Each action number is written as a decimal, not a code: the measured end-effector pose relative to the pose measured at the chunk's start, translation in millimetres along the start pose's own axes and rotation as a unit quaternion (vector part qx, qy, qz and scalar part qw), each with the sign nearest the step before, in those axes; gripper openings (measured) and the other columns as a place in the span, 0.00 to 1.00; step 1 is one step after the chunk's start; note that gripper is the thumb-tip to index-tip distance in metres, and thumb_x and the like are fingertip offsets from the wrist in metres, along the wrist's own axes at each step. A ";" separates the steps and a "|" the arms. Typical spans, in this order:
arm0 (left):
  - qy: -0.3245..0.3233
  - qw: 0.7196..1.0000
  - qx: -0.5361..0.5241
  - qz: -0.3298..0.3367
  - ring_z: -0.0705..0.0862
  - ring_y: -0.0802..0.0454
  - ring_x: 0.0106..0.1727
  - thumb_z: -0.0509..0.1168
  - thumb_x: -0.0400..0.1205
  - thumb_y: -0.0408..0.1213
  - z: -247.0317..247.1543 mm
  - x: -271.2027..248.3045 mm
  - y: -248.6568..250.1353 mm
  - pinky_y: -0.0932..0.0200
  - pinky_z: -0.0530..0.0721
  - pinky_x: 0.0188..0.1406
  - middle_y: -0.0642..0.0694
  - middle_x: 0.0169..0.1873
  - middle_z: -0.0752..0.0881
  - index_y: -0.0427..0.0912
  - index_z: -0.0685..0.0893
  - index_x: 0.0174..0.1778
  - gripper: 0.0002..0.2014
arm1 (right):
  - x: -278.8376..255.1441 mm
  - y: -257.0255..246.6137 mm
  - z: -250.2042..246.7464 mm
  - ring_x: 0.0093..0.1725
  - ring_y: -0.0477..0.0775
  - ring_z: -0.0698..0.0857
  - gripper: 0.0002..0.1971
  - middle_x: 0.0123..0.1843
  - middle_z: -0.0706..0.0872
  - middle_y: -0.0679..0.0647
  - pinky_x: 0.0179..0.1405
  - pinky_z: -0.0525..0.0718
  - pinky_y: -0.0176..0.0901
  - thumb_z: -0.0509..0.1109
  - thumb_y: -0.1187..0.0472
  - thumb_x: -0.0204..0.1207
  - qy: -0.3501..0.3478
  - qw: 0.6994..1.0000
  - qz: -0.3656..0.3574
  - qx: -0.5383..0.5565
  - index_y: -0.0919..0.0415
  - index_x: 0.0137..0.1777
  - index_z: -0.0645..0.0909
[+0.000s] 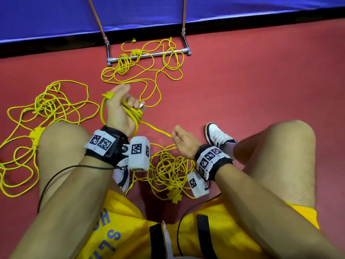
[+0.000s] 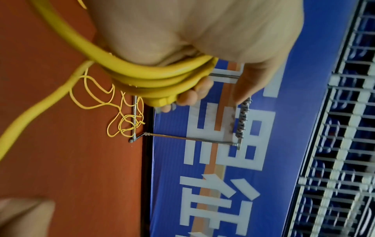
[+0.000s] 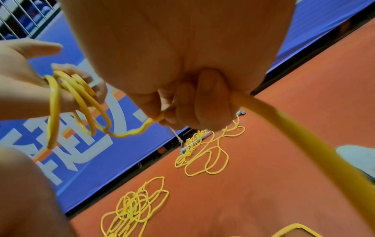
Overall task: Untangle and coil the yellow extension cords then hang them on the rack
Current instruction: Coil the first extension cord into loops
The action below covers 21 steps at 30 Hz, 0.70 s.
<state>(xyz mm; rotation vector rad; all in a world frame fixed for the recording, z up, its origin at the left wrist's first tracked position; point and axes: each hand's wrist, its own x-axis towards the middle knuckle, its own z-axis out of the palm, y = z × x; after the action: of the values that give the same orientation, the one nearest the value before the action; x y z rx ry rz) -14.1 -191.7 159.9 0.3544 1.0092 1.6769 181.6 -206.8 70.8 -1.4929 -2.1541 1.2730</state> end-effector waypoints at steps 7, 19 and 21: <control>-0.019 0.918 0.376 0.127 0.77 0.48 0.25 0.77 0.68 0.44 -17.4 7.4 -22.6 0.50 0.78 0.33 0.48 0.24 0.78 0.48 0.68 0.64 0.32 | -8.7 -28.2 -18.4 0.29 0.52 0.73 0.03 0.27 0.77 0.52 0.33 0.75 0.45 0.67 0.61 0.68 0.027 0.993 -0.114 0.014 0.57 0.37 0.81; -0.220 0.839 0.449 -0.213 0.65 0.49 0.18 0.57 0.62 0.84 -2.7 -25.0 -42.4 0.55 0.69 0.27 0.45 0.19 0.66 0.50 0.73 0.25 0.36 | -14.6 -38.8 -36.2 0.33 0.44 0.83 0.17 0.32 0.86 0.47 0.41 0.83 0.51 0.82 0.50 0.68 0.163 0.973 -0.154 0.059 0.53 0.47 0.77; -0.254 0.829 0.446 -0.221 0.63 0.50 0.17 0.63 0.64 0.78 -1.1 -29.3 -41.3 0.50 0.73 0.30 0.46 0.17 0.63 0.48 0.74 0.26 0.32 | -11.8 -34.3 -42.6 0.27 0.49 0.74 0.22 0.24 0.77 0.47 0.33 0.78 0.51 0.82 0.42 0.60 0.220 0.969 -0.114 0.020 0.49 0.39 0.72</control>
<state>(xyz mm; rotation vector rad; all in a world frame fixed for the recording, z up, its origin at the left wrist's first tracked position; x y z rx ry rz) 22.3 -216.7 135.1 1.0282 1.2783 0.5419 190.7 -198.2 125.3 -1.3141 -1.9224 0.8103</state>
